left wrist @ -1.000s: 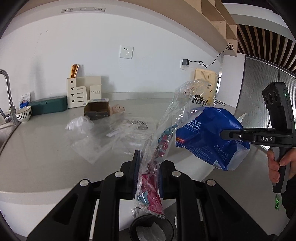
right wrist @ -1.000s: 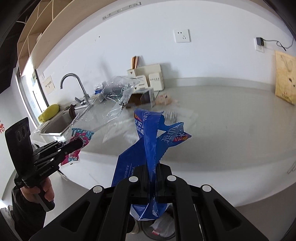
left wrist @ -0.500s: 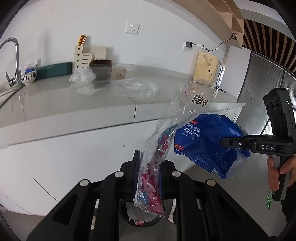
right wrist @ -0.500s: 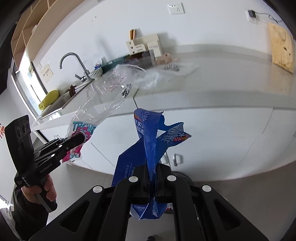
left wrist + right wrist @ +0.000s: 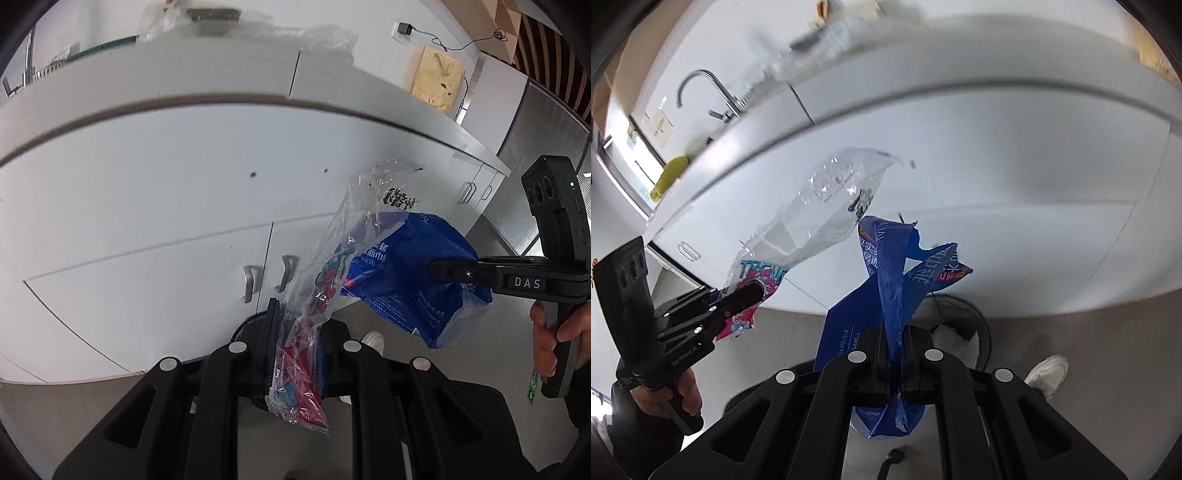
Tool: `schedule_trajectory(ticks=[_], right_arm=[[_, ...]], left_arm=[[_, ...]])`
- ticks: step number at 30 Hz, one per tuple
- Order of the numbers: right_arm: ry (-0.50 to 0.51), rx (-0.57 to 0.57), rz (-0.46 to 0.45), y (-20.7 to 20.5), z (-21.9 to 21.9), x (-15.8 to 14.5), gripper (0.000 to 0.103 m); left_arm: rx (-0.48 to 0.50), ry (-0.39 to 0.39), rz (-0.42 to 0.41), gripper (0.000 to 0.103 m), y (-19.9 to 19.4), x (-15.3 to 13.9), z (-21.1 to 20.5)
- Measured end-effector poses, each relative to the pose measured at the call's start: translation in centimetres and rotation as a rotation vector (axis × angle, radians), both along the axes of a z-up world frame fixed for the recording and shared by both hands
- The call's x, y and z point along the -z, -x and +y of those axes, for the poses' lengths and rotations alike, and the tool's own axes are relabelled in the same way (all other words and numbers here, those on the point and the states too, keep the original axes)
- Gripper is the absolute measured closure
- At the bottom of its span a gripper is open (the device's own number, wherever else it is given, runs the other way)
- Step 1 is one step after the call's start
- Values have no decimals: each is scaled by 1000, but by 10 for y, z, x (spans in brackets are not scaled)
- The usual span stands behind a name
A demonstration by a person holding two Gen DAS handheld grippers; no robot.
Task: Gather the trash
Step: 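Carry the clear wrapper and blue bag down over the wastebasket, then open both grippers to drop the wrapper and blue bag into the wastebasket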
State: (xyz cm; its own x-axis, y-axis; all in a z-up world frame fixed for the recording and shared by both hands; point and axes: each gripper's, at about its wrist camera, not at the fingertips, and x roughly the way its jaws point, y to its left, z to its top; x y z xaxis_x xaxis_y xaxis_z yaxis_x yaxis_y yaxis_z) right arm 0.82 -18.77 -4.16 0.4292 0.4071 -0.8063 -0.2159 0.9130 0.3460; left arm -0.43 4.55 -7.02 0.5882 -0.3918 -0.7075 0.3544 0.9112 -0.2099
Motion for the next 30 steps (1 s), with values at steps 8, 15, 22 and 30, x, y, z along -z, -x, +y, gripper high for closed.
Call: schedule_trajectory(ticks=[8,15,22,30], right_arm=[[-2,-38,68,-22,7,102,95],[-110,-26,213,-44,-2,190,95],[-4,22,325,-63,-4,257,95],[96,42,415,-74,2,312,94]], left_arm=[[7,-29,145,85,-36,100,-13],[5,-61,264,85,-66,184,-25],[15,-111,389,85,-92,268,-45],[8,-168,499,85,-104,326,-57]])
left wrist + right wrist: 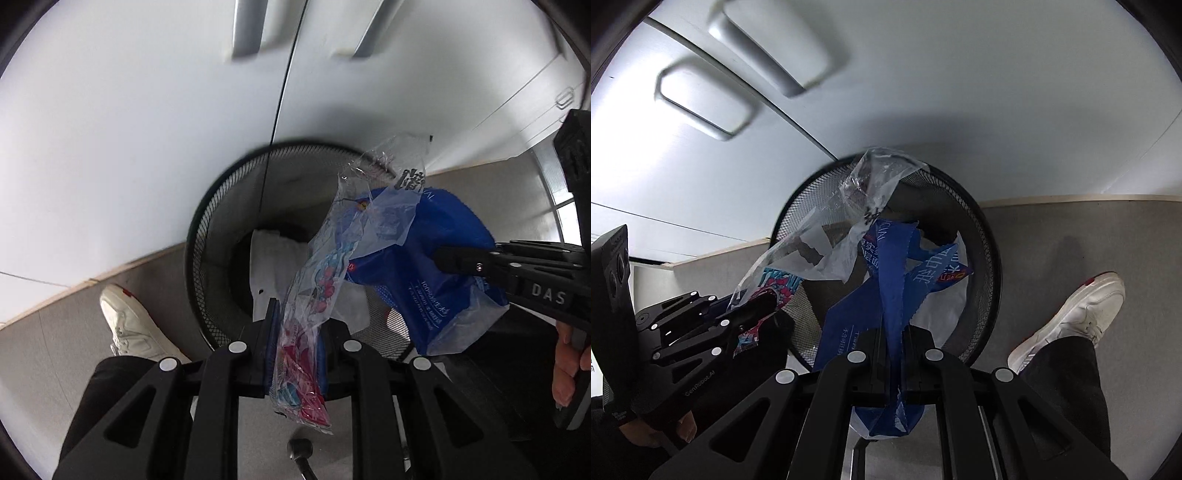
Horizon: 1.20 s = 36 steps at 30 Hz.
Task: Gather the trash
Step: 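Open both grippers to drop the wrapper and blue bag into the wastebasket, then raise both tools back toward the counter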
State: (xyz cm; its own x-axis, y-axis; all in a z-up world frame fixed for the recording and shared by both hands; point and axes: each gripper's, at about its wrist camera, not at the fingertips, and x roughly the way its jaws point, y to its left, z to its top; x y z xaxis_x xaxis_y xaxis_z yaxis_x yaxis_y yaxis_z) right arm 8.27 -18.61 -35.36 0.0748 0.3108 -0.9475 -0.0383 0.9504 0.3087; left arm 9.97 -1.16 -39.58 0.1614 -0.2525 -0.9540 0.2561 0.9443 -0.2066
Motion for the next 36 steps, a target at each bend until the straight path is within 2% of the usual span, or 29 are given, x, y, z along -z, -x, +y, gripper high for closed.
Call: schedule_trajectory(ticks=[4,7,12,14,18,19,20,22,23,24,27,29,31,32,36], right_arm=[[9,-2,13,2,2,6,90],[21,-3,8,0,0,3,89],[41,15,-14,0,-7,-5,77],[43,17,-18,1,-7,-9,62],[62,32,-27,3,-11,-18,41],[60,41,-29,4,-12,-20,33],[61,45,-35,4,-13,-23,30],[82,50,-55,5,-15,-32,23],[85,52,-67,7,-16,-37,21],[86,54,-83,9,-18,-45,21],[80,74,-113,14,-25,-65,14],[78,84,-140,19,-30,-82,14],[81,90,-172,25,-34,-99,12],[83,92,-188,28,-37,-106,11],[161,70,-282,47,-36,-147,9]], left_arm=[[-11,-9,35,84,0,17,5],[-19,-7,42,84,2,16,4],[-25,5,35,84,5,13,1],[-31,9,32,84,4,15,4],[-43,31,31,84,6,12,7],[-37,30,32,84,7,12,8],[-26,19,28,81,8,11,7],[-14,3,16,63,11,8,5],[-16,-3,9,41,12,6,6],[-25,-10,-6,28,13,4,6],[-26,-13,4,22,14,5,3],[-12,-31,4,18,16,6,1],[0,-39,-4,12,19,3,-1],[1,-52,-14,6,22,0,-2],[-3,-73,-30,4,30,-16,2]])
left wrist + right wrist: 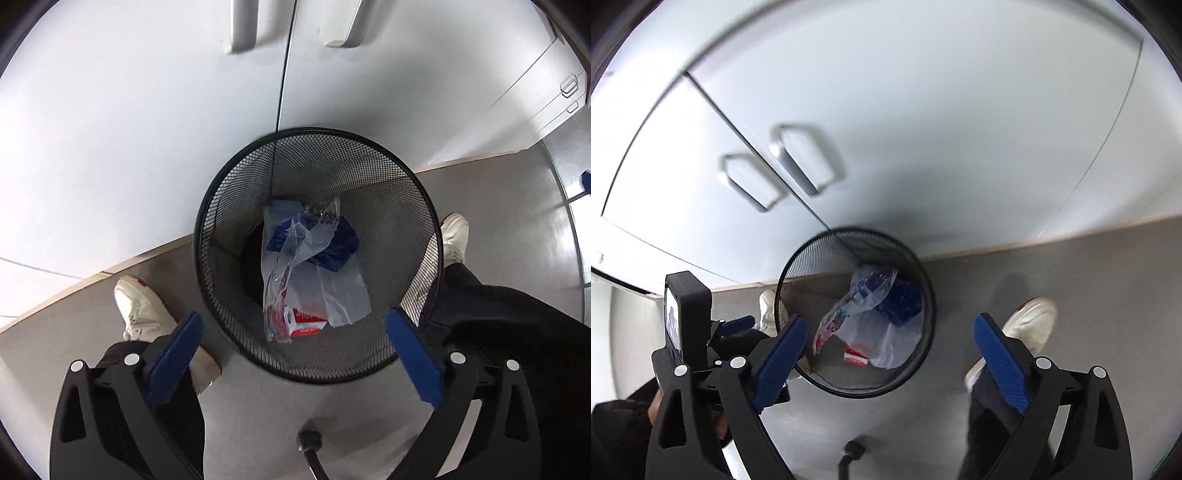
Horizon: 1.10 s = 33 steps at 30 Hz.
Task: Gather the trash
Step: 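Raise both tools back toward the counter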
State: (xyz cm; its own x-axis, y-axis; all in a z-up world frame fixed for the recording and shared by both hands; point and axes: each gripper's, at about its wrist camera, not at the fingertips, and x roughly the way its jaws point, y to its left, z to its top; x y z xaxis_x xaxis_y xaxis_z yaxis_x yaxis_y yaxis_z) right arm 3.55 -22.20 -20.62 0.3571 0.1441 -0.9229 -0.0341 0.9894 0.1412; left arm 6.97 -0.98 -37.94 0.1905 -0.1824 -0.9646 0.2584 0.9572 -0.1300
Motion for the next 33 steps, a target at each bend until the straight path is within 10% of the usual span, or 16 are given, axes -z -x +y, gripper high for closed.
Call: schedule_trajectory(ticks=[9,26,33], right_arm=[[59,-79,-266,52,17,-112,4],[-8,-141,-856,105,35,-364,4],[-15,-228,-858,67,33,-405,4]], left_arm=[[-36,50,-179,4,33,-103,25],[-46,43,-792,4,81,-432,59],[-83,-64,-957,4,47,-515,74]])
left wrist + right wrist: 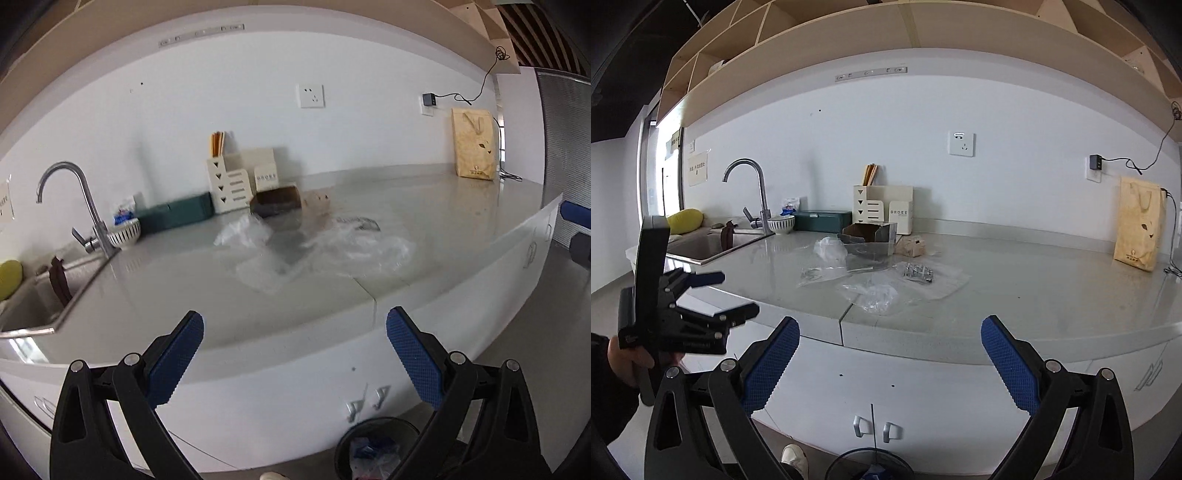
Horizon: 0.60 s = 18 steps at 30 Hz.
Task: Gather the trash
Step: 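Raise both tools back toward the counter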
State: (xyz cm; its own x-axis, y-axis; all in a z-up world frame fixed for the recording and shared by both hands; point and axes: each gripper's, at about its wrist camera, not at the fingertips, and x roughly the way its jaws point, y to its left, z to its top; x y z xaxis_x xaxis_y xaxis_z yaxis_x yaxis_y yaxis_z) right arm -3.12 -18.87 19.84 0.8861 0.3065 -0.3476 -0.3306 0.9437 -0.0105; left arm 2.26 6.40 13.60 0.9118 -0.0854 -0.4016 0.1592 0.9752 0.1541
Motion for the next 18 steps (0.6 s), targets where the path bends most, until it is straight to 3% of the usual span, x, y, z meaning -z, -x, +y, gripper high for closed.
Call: schedule_trajectory(ticks=[4,9,14,18], right_arm=[[58,24,-28,-32,6,-2,4],[40,23,36,-78,-3,-2,4],[7,-93,110,-112,-6,-4,4],[71,-126,135,-135,1,-8,4]], left_arm=[[-25,-29,-40,4,-30,-26,0],[-35,-50,-40,4,-68,-40,5],[-6,-39,-17,4,-95,-40,19],[30,-69,37,4,-119,-27,30]])
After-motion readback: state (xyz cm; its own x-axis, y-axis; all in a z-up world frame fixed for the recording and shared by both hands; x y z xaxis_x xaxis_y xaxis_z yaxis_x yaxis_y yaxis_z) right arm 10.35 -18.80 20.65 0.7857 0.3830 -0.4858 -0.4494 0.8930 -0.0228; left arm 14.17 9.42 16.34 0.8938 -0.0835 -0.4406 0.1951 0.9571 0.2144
